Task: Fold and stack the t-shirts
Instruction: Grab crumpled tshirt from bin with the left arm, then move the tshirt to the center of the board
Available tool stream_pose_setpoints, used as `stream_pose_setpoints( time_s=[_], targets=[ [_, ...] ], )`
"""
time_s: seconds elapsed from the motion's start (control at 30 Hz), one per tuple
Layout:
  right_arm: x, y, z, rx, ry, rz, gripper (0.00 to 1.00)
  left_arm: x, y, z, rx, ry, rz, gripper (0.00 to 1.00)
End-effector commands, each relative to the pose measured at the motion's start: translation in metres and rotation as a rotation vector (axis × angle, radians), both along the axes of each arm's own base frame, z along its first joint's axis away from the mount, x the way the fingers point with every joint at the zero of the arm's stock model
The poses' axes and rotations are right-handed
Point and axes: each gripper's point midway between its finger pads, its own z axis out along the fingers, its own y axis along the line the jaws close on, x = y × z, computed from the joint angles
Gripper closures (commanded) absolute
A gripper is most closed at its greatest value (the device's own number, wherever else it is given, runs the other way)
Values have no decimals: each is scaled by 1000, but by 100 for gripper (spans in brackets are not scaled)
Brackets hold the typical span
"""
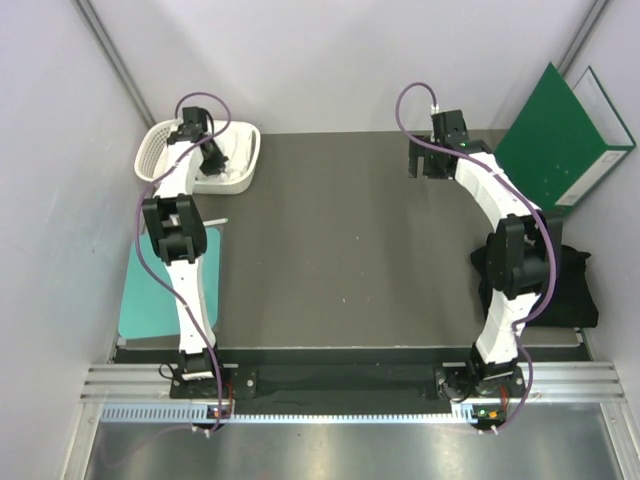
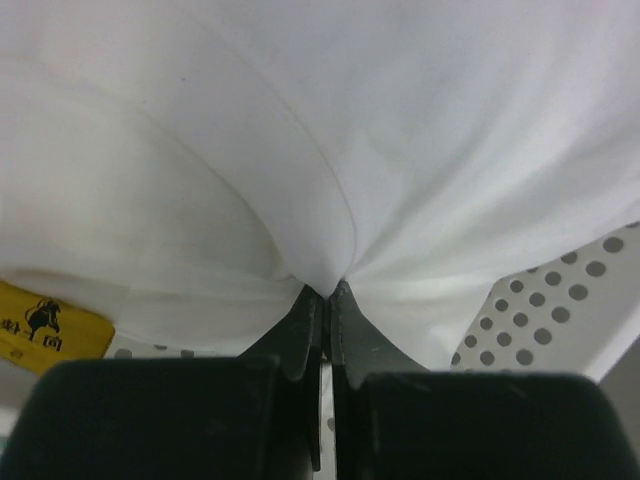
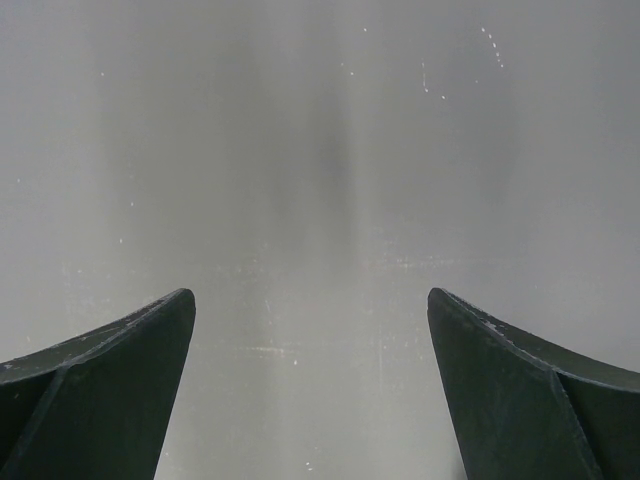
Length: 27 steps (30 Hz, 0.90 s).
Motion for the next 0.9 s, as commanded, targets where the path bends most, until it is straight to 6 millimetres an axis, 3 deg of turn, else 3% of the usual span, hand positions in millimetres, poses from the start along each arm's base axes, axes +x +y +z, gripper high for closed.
stream_pose_setpoints(
  time_s=[0.0, 0.2, 0.3, 0.37, 0.43, 0.47, 0.57, 0.73, 0.87],
  targets=[
    [11, 8, 12, 18, -40, 21, 0, 13, 5, 109, 36, -271, 4, 100],
    [13, 10, 12, 20, -46, 19, 0, 3, -6, 208, 43, -508, -25, 100],
    [15, 2, 14, -1, -54, -21, 0, -4, -25, 258, 53, -624, -61, 100],
    [18, -2, 17, 12, -61, -46, 0, -10, -52, 290, 17, -704, -127, 100],
    [20, -12, 18, 22, -66, -85, 0, -14, -76, 307, -31, -746, -181, 100],
    [21, -15, 17, 37, -64, -109, 0, -18, -101, 321, -70, -776, -248, 100],
    [23, -30, 17, 73, -64, -169, 0, -23, -157, 337, -174, -809, -371, 100],
    [21, -52, 16, 104, -59, -228, 0, -55, -262, 366, -326, -856, -610, 100],
    [15, -66, 15, 110, -60, -271, 0, -85, -310, 412, -451, -960, -710, 100]
  ],
)
